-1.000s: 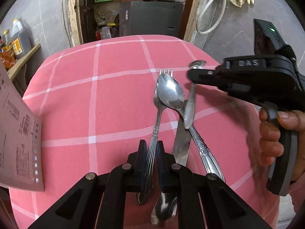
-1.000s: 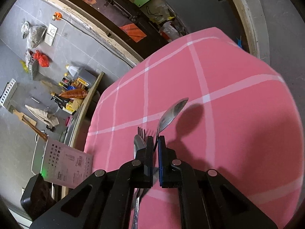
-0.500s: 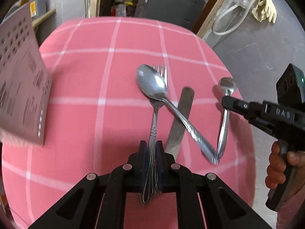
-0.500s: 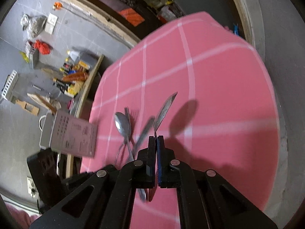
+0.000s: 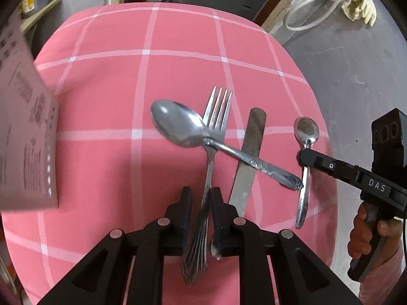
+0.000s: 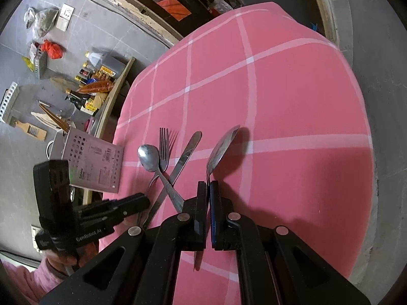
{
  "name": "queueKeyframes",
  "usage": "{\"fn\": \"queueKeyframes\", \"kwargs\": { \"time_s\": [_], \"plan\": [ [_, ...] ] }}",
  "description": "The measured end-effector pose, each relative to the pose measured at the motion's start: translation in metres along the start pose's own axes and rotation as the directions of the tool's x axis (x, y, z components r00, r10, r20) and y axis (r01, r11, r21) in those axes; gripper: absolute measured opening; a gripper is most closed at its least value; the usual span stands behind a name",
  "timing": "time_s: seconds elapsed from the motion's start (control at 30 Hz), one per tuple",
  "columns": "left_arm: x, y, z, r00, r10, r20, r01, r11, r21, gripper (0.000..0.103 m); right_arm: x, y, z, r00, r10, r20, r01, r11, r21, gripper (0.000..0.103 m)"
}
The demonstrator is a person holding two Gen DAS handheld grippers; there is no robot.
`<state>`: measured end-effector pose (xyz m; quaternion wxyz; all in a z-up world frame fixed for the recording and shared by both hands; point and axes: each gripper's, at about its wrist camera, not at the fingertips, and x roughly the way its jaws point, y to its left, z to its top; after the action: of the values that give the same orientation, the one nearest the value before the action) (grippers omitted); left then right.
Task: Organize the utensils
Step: 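Grasp the silver fork with the left tool while the right tool grasps the table knife, then lift the fork and knife and carry both toward the white holder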
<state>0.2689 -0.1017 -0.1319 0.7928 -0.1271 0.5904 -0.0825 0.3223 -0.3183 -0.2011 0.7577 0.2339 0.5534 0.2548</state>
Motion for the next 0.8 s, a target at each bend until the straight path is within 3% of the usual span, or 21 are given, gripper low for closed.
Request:
{"fn": "queueKeyframes", "kwargs": {
  "time_s": [0.27, 0.4, 0.53, 0.67, 0.8],
  "plan": [
    [0.009, -0.012, 0.02, 0.995, 0.052, -0.084, -0.041, 0.991, 0.125, 0.016, 0.006, 0.001, 0.011, 1.0, -0.011, -0.017, 0.012, 0.999, 0.03, 0.003],
    [0.016, -0.024, 0.028, 0.99, 0.091, -0.106, -0.071, 0.981, 0.179, 0.006, 0.014, -0.002, 0.02, 0.998, 0.001, -0.056, 0.002, 0.998, 0.068, 0.003],
    [0.015, -0.019, 0.031, 0.991, 0.054, -0.126, -0.035, 0.988, 0.151, 0.005, 0.023, 0.006, 0.019, 0.998, -0.029, -0.06, 0.032, 0.998, 0.047, 0.003],
    [0.006, -0.001, 0.022, 0.991, -0.012, -0.133, 0.02, 0.998, 0.06, 0.005, 0.015, 0.018, 0.008, 0.999, -0.052, -0.014, 0.052, 0.999, 0.011, 0.002],
    [-0.009, 0.008, 0.005, 0.992, -0.028, -0.126, 0.031, 0.999, 0.028, 0.005, -0.005, 0.021, -0.007, 0.998, -0.041, 0.048, 0.04, 0.999, 0.037, 0.002]
  ]
}}
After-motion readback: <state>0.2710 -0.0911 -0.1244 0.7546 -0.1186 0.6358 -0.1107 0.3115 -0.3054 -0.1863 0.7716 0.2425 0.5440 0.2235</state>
